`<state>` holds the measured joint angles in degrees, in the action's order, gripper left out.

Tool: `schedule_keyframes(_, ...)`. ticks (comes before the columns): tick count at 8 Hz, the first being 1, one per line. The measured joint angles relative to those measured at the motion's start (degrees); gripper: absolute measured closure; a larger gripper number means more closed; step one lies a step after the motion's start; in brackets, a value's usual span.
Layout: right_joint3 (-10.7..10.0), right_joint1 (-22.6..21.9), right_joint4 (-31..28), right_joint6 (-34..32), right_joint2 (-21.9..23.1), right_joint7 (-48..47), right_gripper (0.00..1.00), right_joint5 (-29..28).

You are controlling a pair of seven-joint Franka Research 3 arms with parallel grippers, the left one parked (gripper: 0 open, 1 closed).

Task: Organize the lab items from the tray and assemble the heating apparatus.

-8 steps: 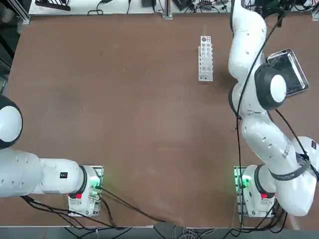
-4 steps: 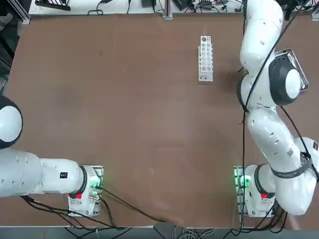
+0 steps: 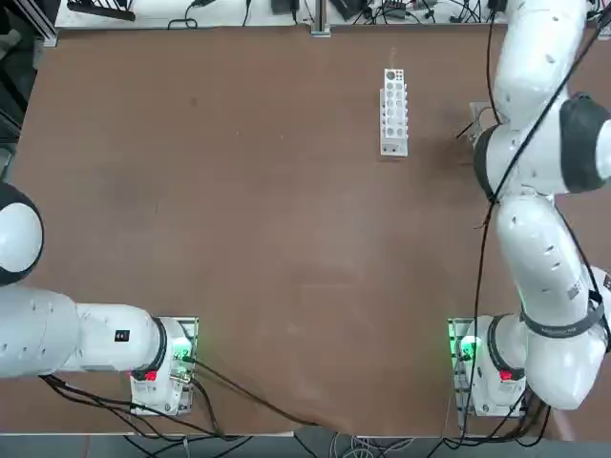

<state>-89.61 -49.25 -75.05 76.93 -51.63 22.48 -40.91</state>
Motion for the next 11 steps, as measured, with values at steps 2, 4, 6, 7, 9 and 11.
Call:
schedule_keyframes(2,6.74,4.18,0.57,-0.02,7.47,-0.07,0.00,2.60)
schedule_keyframes(4,19.15,10.55,2.04,-0.03,17.51,-2.80,0.00,9.51)
schedule_keyframes(6,40.21,22.23,3.98,0.20,28.13,-6.41,0.00,19.60)
schedule_keyframes(7,50.42,28.20,4.38,0.39,32.25,-8.35,0.00,25.12)
schedule_keyframes(9,66.51,34.79,4.03,0.40,38.36,-13.88,0.00,35.12)
schedule_keyframes(11,74.00,36.47,-0.45,1.83,43.19,-19.59,0.00,37.71)
